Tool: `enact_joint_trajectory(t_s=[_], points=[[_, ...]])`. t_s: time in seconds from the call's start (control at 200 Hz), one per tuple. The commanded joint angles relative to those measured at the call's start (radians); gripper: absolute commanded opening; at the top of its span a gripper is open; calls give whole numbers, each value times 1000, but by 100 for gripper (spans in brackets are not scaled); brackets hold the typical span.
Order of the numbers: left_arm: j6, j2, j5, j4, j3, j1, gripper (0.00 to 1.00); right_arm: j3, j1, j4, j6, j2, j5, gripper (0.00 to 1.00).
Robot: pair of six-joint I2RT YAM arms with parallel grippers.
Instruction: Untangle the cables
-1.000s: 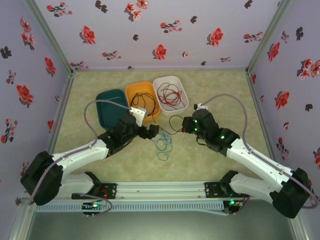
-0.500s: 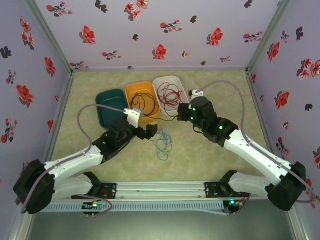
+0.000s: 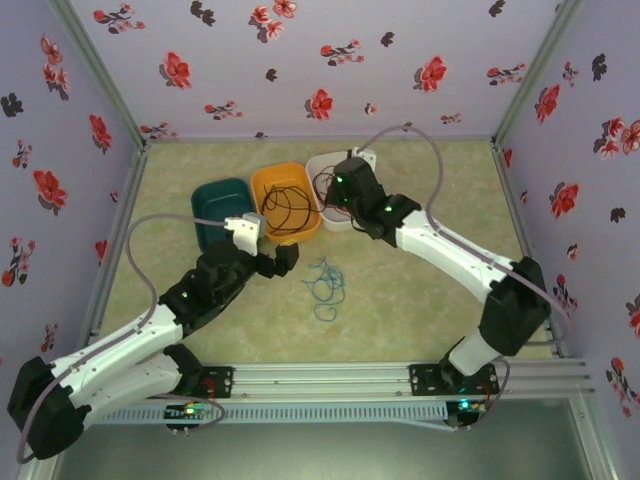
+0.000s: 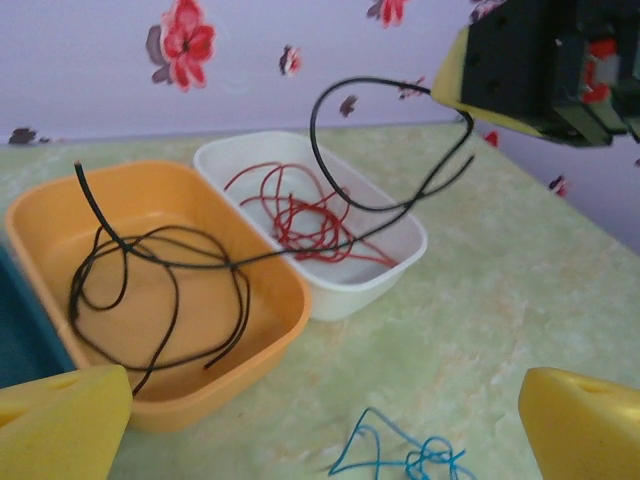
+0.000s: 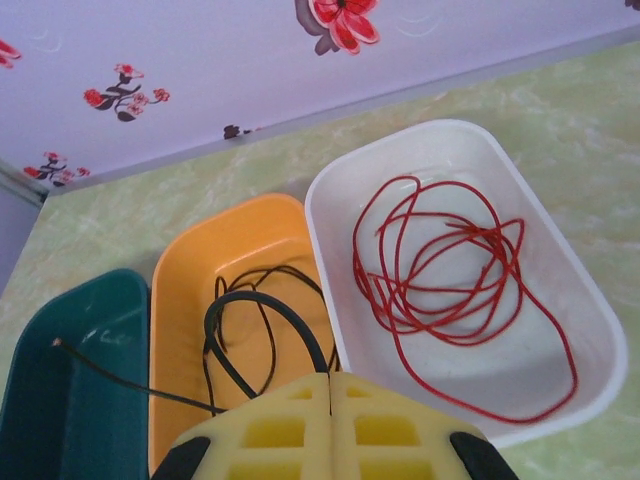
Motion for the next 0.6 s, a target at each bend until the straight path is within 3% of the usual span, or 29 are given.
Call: enact_joint_trajectory(t_s=[0.0,0.415,0.595], points=[[-27,-23,-41,-131,69,-5,100,83,-9,-23,68,72,69,0],[-90,-8,-50,-347,174,45,100,161,-9,-46,180,221,102,0],[-100,25,-49,-389,190,70,100,173,-9,-43,193,256,50,0]])
